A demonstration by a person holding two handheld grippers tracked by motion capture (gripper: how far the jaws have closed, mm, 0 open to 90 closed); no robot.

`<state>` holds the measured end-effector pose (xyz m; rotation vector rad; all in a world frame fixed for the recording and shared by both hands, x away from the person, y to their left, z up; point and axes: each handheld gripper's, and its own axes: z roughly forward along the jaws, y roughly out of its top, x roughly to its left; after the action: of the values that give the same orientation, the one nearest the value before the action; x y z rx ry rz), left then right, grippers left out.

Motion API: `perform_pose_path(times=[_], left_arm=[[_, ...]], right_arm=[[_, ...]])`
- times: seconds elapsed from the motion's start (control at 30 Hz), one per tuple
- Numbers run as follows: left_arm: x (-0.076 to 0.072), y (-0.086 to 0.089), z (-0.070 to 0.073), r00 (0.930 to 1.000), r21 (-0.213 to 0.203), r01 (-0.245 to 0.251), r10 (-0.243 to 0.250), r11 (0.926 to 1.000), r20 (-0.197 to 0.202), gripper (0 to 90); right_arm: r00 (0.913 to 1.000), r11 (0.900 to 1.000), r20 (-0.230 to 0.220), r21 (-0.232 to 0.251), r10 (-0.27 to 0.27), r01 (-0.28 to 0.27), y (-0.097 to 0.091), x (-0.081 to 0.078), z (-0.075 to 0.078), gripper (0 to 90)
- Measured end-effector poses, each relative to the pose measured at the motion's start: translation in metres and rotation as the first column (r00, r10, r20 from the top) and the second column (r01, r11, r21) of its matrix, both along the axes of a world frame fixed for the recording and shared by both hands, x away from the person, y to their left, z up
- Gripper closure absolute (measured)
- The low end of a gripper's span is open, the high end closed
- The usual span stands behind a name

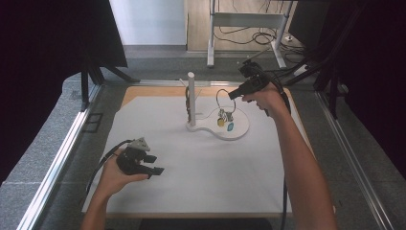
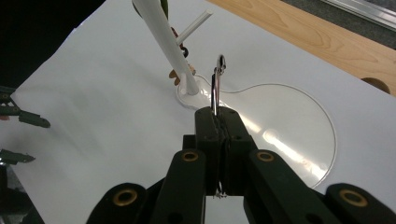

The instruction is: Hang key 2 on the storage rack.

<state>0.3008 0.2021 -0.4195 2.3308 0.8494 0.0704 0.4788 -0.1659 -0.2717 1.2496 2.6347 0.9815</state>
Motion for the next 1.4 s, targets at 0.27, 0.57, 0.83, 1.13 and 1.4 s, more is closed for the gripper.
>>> perform_pose_path(times=[0.27,0.57,0.83,1.13,1.4], left_arm=[[0.0,0.0,0.0,1.0,-0.007,-0.002,0.002,1.0,0.002,42.5],[-0.001,0.001,0.001,1.0,-0.006,0.005,-0.005,1.0,0.005,42.5],[-0.001,0.003,0.002,1.0,-0.014,0.003,-0.003,0.9999,0.007,42.5],[-0.001,0.002,0.002,1.0,-0.013,0.007,-0.007,0.9999,0.004,42.4],[-0.001,0.001,0.002,0.9999,-0.012,0.01,-0.01,0.9999,0.003,42.5]], right_arm=[[1.0,1.0,0.0,0.009,-0.003,0.003,0.007,0.01,0.0,88.0],[0.9999,0.9998,0.003,0.013,-0.014,0.014,0.015,0.023,0.0,88.0],[0.9997,0.9995,0.006,0.023,-0.022,0.022,0.022,0.033,-0.001,88.0],[0.9994,0.999,0.004,0.03,-0.033,0.033,0.026,0.041,-0.005,88.0],[0.9992,0.9986,0.01,0.038,-0.038,0.038,0.031,0.049,-0.01,88.0]])
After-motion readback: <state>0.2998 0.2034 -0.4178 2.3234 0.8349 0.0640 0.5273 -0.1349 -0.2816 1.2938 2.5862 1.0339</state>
